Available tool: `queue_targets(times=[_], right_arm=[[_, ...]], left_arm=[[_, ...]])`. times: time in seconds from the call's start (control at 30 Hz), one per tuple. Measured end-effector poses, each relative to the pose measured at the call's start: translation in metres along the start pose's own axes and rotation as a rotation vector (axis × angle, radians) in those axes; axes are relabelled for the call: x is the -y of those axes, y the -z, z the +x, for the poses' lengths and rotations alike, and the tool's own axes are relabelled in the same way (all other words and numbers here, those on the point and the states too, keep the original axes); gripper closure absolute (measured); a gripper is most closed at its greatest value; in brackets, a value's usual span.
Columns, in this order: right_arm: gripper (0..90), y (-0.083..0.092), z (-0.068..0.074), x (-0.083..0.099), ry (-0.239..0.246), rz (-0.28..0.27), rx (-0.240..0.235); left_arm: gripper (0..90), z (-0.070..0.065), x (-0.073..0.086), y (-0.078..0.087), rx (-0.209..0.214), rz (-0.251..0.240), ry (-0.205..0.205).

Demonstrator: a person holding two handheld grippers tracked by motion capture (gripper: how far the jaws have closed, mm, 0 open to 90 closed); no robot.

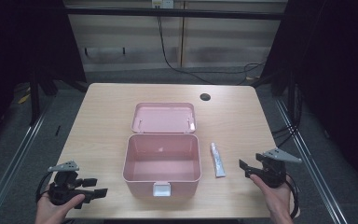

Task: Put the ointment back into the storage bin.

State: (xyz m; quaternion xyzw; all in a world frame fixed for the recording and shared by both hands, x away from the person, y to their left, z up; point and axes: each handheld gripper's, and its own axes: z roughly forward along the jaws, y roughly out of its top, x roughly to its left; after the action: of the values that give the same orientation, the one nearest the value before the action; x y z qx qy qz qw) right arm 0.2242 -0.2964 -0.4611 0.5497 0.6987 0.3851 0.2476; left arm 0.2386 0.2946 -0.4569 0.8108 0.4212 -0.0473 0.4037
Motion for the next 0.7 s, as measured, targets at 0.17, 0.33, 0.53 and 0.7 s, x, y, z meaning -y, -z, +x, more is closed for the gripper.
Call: queue_targets(times=[0.17,0.33,0.53,0.7], right_arm=[[26.5,0.002,0.000,-0.001,-0.040,0.032,-0.061],[32.7,0.004,0.002,-0.007,-0.029,0.060,-0.105],[39.2,0.005,0.009,-0.016,0.012,0.087,-0.137],[47.1,0.008,0.015,-0.028,0.056,0.069,-0.136]], left_arm=[[27.1,-0.001,0.000,0.001,0.000,0.000,-0.005],[27.0,-0.001,0.000,0.000,0.004,0.002,-0.004],[27.0,-0.001,0.001,0.000,-0.002,0.004,0.000],[27.1,-0.001,0.001,0.000,-0.003,0.003,0.002]])
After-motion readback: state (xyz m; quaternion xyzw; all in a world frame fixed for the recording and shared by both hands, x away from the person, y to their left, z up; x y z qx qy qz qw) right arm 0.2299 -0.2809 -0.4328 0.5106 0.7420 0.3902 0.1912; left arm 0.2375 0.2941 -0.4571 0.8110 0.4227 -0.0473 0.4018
